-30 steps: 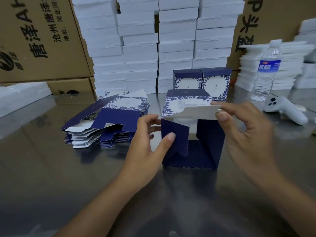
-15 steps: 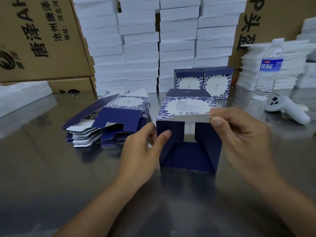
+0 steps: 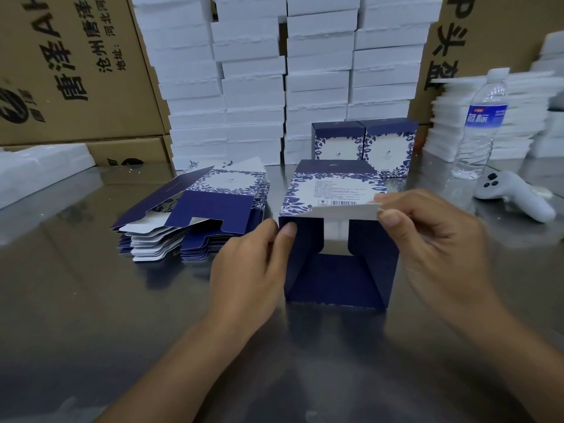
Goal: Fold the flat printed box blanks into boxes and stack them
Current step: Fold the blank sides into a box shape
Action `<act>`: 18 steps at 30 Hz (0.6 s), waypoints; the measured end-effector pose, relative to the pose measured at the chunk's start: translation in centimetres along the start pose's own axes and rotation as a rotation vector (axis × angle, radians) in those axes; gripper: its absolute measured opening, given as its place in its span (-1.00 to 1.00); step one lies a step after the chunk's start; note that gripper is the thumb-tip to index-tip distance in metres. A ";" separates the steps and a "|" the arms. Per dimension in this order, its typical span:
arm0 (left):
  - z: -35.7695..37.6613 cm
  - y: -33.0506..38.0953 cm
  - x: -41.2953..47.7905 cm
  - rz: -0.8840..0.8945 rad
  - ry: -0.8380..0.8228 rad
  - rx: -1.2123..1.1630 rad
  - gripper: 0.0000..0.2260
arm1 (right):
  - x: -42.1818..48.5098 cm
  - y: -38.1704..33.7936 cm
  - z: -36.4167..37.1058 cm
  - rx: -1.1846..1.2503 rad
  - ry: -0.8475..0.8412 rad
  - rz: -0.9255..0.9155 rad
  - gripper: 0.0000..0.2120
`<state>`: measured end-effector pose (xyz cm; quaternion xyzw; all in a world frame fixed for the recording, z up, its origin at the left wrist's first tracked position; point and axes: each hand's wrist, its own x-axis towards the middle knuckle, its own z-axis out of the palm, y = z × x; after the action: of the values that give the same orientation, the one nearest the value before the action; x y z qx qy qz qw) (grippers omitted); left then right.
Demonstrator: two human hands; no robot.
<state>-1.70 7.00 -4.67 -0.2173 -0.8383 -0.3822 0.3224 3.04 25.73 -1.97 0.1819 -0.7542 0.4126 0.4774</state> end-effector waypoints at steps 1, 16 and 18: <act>-0.2 0.1 0.1 0.032 0.001 0.038 -0.61 | 0.0 0.0 0.0 0.003 -0.002 -0.003 -0.79; -1.2 0.8 0.6 0.132 0.037 0.032 -0.72 | 0.0 -0.2 0.1 -0.002 -0.018 -0.022 -0.77; -1.2 0.8 0.5 0.119 0.038 0.024 -0.70 | 0.0 -0.2 0.1 -0.002 -0.018 -0.022 -0.76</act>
<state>-1.17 6.63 -3.35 -0.2556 -0.8221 -0.3565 0.3631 3.09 25.54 -1.90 0.1932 -0.7567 0.4051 0.4753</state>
